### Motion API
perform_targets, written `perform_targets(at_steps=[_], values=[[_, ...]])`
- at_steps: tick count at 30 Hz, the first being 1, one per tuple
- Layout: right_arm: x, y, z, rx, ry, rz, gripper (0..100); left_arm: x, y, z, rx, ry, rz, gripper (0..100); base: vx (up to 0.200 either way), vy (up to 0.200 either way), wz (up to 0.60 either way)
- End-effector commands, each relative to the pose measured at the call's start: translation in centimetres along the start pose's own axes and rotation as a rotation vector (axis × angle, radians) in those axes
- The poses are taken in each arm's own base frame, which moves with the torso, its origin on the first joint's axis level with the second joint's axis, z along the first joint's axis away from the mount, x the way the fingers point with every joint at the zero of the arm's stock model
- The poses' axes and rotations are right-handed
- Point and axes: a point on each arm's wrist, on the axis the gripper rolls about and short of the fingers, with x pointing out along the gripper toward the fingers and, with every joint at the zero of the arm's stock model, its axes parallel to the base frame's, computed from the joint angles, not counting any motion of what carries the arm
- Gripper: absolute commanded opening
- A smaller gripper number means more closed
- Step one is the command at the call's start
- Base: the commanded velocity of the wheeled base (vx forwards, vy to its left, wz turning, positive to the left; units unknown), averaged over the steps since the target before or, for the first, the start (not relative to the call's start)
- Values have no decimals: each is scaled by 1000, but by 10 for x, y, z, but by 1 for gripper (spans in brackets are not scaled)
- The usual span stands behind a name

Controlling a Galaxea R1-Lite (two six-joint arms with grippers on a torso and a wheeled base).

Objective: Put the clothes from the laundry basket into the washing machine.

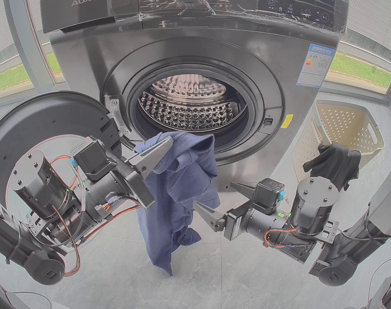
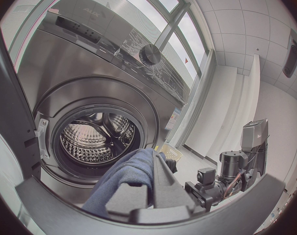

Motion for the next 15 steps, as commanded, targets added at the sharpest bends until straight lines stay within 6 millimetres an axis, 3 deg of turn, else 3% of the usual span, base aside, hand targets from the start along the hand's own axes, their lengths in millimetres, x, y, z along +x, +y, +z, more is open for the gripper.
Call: perform_targets(at_steps=[1,8,15], values=[[15,-13,5,3,-36,-43,100,-2,0,-1,-2,8,-1,0,0,0,0],[15,-36,24,-4,-103,-106,100,-2,0,-2,-2,13,-2,0,0,0,0],[21,-35,21,-4,-99,-102,100,-3,0,-3,-2,18,-2,0,0,0,0]])
